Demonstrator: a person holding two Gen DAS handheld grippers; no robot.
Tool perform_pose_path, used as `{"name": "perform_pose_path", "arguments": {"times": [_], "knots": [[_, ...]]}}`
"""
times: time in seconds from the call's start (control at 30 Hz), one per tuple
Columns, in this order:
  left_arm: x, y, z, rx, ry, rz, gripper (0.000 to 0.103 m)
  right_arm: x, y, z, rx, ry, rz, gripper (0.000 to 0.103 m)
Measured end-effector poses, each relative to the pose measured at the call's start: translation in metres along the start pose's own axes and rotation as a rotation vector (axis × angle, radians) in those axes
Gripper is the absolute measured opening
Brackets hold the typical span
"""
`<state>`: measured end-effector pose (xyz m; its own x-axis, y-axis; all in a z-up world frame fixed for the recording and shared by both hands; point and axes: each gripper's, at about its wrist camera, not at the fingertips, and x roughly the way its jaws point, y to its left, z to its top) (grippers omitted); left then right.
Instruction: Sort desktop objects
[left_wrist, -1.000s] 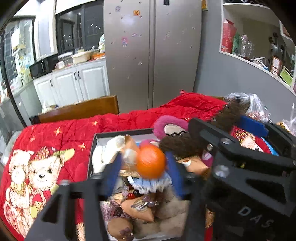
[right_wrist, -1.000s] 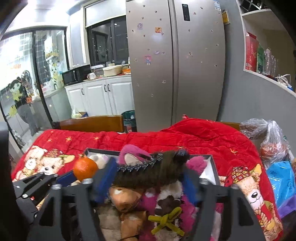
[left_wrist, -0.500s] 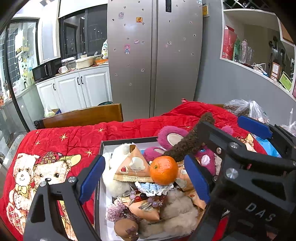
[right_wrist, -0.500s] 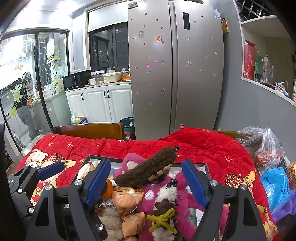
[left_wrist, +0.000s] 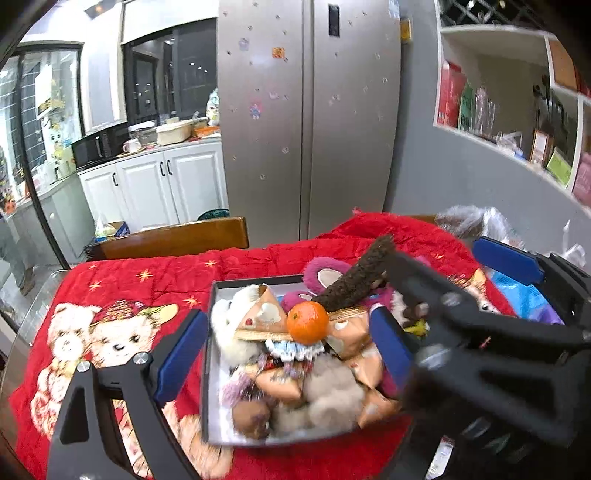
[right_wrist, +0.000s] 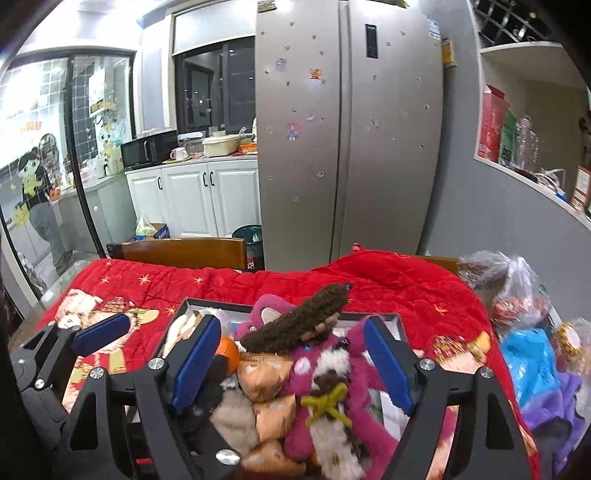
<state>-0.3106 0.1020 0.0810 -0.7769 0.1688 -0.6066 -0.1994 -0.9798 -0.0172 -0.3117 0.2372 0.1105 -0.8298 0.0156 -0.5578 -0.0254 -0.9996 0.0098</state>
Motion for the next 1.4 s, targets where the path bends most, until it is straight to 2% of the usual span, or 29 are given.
{"name": "perform_pose_path", "arguments": {"times": [0.13, 0.23, 0.3, 0.4, 0.6, 0.7, 0.83, 0.9, 1.0, 1.17, 1.4], "knots": [[-0.062, 0.004, 0.001, -0.038, -0.054, -0.002, 0.098, -0.049, 0.0, 0.006, -0.01, -0.031, -0.007, 0.082], [-0.12, 0.003, -0.004, -0.032, -0.111, 0.036, 0.103, -0.104, 0.004, 0.008, -0.035, -0.095, -0.02, 0.082], [-0.158, 0.001, -0.016, -0.028, -0.148, 0.073, 0.103, -0.137, 0.008, 0.004, -0.041, -0.133, -0.028, 0.082], [-0.2, 0.003, -0.035, -0.034, -0.161, 0.1, 0.103, -0.186, 0.016, -0.008, -0.052, -0.185, -0.058, 0.085], [-0.259, 0.006, -0.099, -0.067, -0.156, 0.131, 0.103, -0.253, 0.033, -0.056, -0.077, -0.236, -0.1, 0.092], [-0.274, 0.008, -0.136, -0.092, -0.145, 0.138, 0.103, -0.274, 0.032, -0.092, -0.035, -0.242, -0.078, 0.093], [-0.29, 0.02, -0.174, -0.13, -0.113, 0.053, 0.103, -0.284, 0.03, -0.131, -0.017, -0.23, -0.073, 0.093], [-0.299, 0.026, -0.186, -0.133, -0.115, 0.071, 0.103, -0.287, 0.03, -0.145, -0.033, -0.225, -0.101, 0.093], [-0.304, 0.031, -0.193, -0.131, -0.105, 0.132, 0.103, -0.288, 0.03, -0.161, -0.088, -0.198, -0.195, 0.093], [-0.303, 0.036, -0.193, -0.154, -0.098, 0.126, 0.103, -0.288, 0.025, -0.169, -0.104, -0.171, -0.2, 0.093], [-0.301, 0.02, -0.188, -0.101, -0.105, 0.11, 0.103, -0.289, 0.031, -0.171, -0.121, -0.163, -0.183, 0.093]]}}
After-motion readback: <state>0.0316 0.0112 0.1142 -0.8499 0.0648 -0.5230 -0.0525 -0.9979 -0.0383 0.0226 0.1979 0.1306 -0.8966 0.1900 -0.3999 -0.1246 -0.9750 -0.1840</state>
